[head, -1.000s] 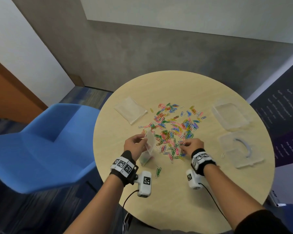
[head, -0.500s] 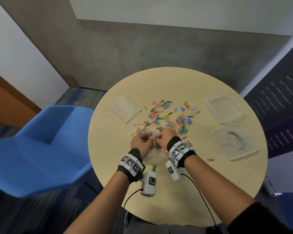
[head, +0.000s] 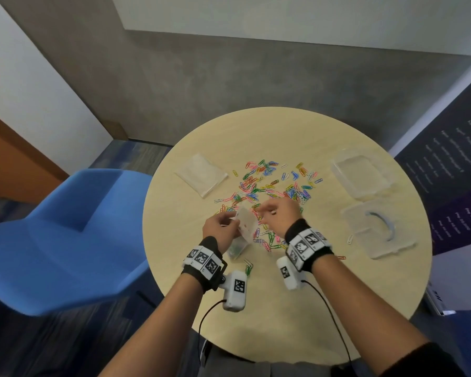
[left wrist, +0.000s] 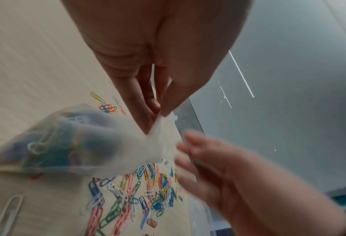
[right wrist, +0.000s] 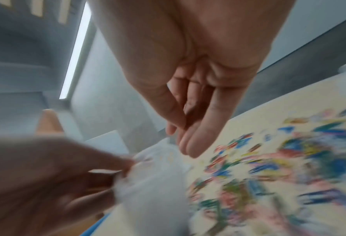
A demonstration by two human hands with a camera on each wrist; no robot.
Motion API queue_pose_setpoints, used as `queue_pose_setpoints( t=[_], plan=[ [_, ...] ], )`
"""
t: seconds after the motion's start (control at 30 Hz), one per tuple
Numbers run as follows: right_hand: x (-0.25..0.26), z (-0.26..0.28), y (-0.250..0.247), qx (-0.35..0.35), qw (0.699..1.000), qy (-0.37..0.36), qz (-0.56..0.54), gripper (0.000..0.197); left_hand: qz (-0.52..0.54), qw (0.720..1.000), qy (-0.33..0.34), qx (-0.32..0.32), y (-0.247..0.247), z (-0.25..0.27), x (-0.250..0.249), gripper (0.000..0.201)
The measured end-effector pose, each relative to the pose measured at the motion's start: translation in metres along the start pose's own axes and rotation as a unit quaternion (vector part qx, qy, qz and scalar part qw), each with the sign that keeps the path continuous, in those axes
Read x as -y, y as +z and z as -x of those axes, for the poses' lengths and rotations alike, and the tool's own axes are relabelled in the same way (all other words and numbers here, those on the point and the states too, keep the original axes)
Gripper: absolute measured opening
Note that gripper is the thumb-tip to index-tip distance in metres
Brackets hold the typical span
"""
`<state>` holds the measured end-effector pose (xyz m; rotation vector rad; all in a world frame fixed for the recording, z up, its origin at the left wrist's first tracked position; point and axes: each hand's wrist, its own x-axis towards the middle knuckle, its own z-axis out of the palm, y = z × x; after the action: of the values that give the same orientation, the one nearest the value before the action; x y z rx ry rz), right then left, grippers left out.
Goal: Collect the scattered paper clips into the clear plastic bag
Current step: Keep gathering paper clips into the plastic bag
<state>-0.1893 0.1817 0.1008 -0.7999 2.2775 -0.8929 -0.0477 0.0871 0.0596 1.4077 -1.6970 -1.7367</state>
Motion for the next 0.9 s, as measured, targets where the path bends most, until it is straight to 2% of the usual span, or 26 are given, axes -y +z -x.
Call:
queue_pose_setpoints(
  t=[0.07, 0.13, 0.2, 0.23, 0.3, 0.4, 0.5, 0.63, 0.73, 0.8, 0.9],
  plan=[
    [-0.035, 0.001, -0.021, -0.043, 0.99, 0.068, 0.115, 0.026, 0.013, 1.0, -0.013, -0.009, -0.009, -0.004, 0.004, 0.017],
    [-0.081, 0.009, -0.039, -0.013, 0.945, 0.202, 0.259, 0.055, 0.031, 0.999, -0.018, -0.016, -0.018, -0.007, 0.007, 0.015],
    [-0.125, 0.02, -0.045, 0.022, 0.905, 0.301, 0.301, 0.09, 0.051, 0.998, -0.024, -0.024, -0.024, -0.01, 0.01, 0.019],
    [-0.143, 0.024, -0.044, 0.023, 0.901, 0.318, 0.296, 0.103, 0.058, 0.998, -0.027, -0.027, -0.026, -0.01, 0.011, 0.021],
    [-0.163, 0.027, -0.035, 0.009, 0.913, 0.3, 0.278, 0.116, 0.066, 0.997, -0.031, -0.027, -0.028, -0.011, 0.012, 0.021],
    [-0.161, 0.023, -0.017, -0.011, 0.943, 0.233, 0.238, 0.113, 0.072, 0.997, -0.033, -0.02, -0.025, -0.007, 0.012, 0.021],
    [-0.142, 0.012, 0.006, -0.002, 0.965, 0.184, 0.185, 0.109, 0.069, 0.997, -0.03, -0.019, -0.022, -0.004, 0.012, 0.023],
    [-0.115, 0.0, 0.034, 0.017, 0.98, 0.105, 0.169, 0.113, 0.064, 0.997, -0.028, -0.019, -0.024, 0.002, 0.014, 0.024],
    [-0.097, -0.009, 0.05, 0.028, 0.977, 0.058, 0.203, 0.115, 0.063, 0.997, -0.03, -0.023, -0.028, 0.007, 0.017, 0.022],
    [-0.09, -0.014, 0.06, 0.03, 0.969, 0.027, 0.243, 0.107, 0.06, 0.997, -0.032, -0.026, -0.031, 0.009, 0.018, 0.022],
    [-0.081, -0.015, 0.069, 0.036, 0.959, -0.008, 0.279, 0.077, 0.055, 0.998, -0.031, -0.027, -0.033, 0.013, 0.019, 0.023]
  ],
)
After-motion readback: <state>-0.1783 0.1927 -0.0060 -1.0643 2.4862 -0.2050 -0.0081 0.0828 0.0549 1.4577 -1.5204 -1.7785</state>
